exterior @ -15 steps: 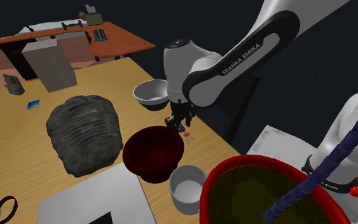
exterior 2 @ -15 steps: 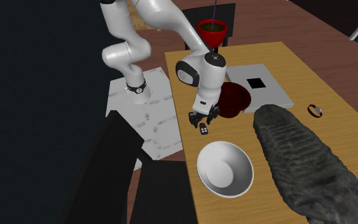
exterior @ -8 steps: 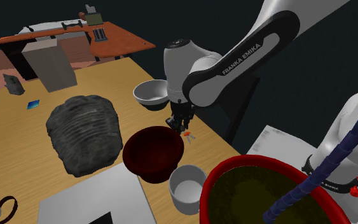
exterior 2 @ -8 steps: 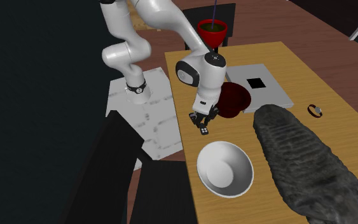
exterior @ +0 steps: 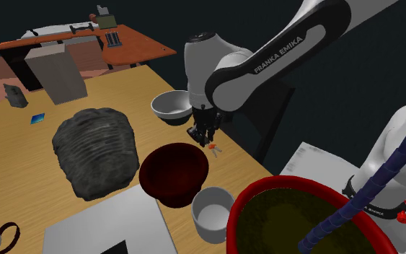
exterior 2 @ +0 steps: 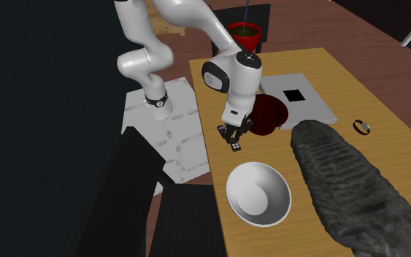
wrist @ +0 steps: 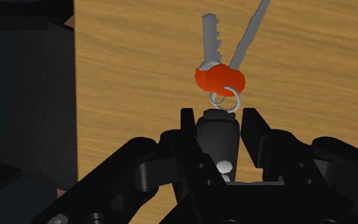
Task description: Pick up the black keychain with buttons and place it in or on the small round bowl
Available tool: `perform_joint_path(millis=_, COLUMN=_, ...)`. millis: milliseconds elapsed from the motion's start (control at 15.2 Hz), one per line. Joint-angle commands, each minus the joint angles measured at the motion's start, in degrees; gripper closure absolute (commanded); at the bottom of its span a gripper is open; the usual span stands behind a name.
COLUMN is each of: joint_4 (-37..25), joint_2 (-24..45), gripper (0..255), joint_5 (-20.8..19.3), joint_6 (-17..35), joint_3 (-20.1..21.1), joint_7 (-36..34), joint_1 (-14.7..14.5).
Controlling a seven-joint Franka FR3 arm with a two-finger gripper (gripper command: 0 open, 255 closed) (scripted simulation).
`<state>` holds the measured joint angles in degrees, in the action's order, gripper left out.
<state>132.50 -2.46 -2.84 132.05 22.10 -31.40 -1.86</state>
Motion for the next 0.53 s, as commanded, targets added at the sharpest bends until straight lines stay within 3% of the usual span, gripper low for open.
perform_joint_path(millis=0, joint_4=-0.7, joint_2=-1.0, gripper=255, joint_5=0.5, joint_6=-1.6, joint_3=0.0, joint_7=0.4, joint_1=0.0)
perform_joint_path(millis=462, joint_4=-3.5, joint_2=-3.9, gripper=255, joint_5=2.0, joint_6=-7.0, joint_3=-0.3, joint_7=1.7, joint_1=-0.1)
